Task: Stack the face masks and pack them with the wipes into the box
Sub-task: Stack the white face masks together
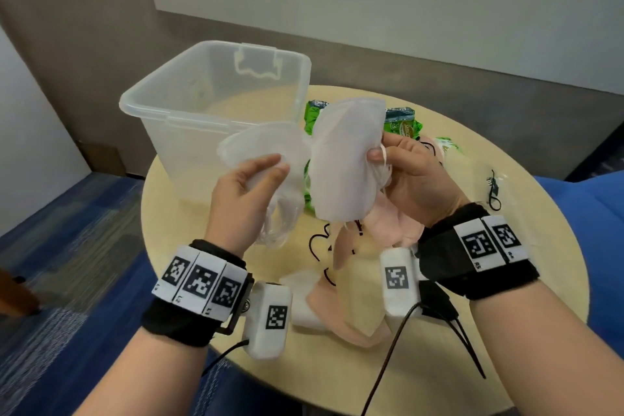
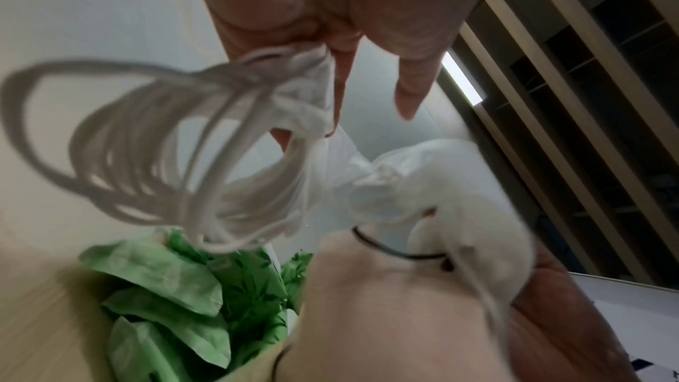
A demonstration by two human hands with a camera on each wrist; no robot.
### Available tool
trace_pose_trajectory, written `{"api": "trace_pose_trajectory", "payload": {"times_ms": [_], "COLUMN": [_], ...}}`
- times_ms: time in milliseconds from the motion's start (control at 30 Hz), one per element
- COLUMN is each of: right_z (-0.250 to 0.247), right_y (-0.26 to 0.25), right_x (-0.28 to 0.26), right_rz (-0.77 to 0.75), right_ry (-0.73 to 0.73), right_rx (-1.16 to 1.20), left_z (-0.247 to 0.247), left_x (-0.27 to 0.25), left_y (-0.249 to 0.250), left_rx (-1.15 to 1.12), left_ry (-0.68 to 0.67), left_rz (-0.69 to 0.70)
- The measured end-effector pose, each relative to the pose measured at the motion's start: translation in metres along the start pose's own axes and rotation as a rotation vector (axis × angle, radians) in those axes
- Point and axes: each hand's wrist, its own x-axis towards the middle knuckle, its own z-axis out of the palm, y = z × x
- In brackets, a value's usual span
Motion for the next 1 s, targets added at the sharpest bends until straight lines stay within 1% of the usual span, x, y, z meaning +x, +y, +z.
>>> {"api": "trace_pose_trajectory", "payload": {"times_ms": [67,200,267,333,433,533,667,733,800,1000], "right_z": [0.002,0.001,0.000,0.000,0.001,-0.001,0.001,0.001,-0.001,-0.011], "right_y": [-0.005,-0.011,-0.010,-0.007,-0.004,-0.006,-0.011,-0.012,-0.010,-0.011], "right_x": [-0.003,-0.004,-0.004,-0.004,-0.006,-0.009,-0.011,-0.012,-0.011,-0.015], "right_rz": [-0.022,-0.053,-0.040,-0.005,0.046,0.058,0.088,0.090,0.096,0.112], "right_ry": [-0.047,-0.067,-0.057,-0.046,-0.047,-0.081,-0.141,-0.140,-0.122,-0.049], "right_rx": [0.031,0.017,-0.035,-0.089,-0.187,-0.349,-0.511,-0.558,-0.579,-0.530], "left_z": [0.007,0.018,0.021,0.025,0.030,0.031,0.030,0.032,0.034,0.033], "left_x": [0.001,-0.003,-0.004,-0.003,-0.001,0.002,0.001,-0.002,-0.003,0.001], "left_y": [0.002,0.005,0.008,0.009,0.014,0.014,0.017,0.017,0.015,0.012], "left_rx": [-0.043,-0.145,-0.189,-0.213,-0.184,-0.058,0.069,0.057,0.029,0.015], "left_ry": [-0.023,-0.091,-0.146,-0.198,-0.194,-0.174,-0.241,-0.277,-0.267,-0.198], "left_rz": [-0.020,0.004,0.041,0.041,0.020,0.058,0.105,0.120,0.121,0.077]}}
